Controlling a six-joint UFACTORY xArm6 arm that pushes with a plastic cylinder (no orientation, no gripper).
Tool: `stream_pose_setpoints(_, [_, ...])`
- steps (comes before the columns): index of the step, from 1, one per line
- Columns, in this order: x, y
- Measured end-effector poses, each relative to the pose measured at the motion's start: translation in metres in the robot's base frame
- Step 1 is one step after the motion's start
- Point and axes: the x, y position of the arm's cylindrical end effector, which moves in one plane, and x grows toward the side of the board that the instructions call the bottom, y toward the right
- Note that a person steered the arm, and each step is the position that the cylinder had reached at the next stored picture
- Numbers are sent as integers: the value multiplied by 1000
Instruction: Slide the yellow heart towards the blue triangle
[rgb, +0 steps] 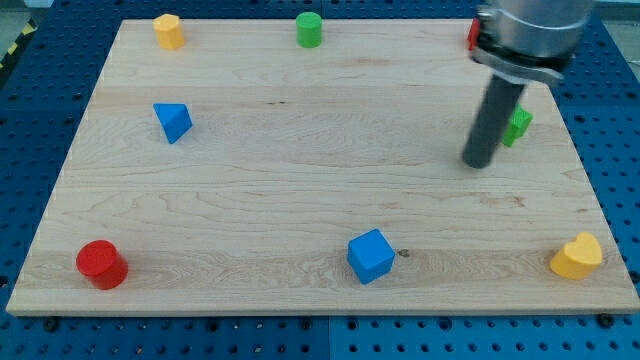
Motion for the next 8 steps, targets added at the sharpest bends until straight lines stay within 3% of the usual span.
stream_pose_setpoints(2, [10,29])
stream_pose_setpoints(4, [111,151])
stream_pose_setpoints(5, [131,140])
stream_pose_setpoints(6, [140,81])
stream_pose_setpoints(8, [132,72])
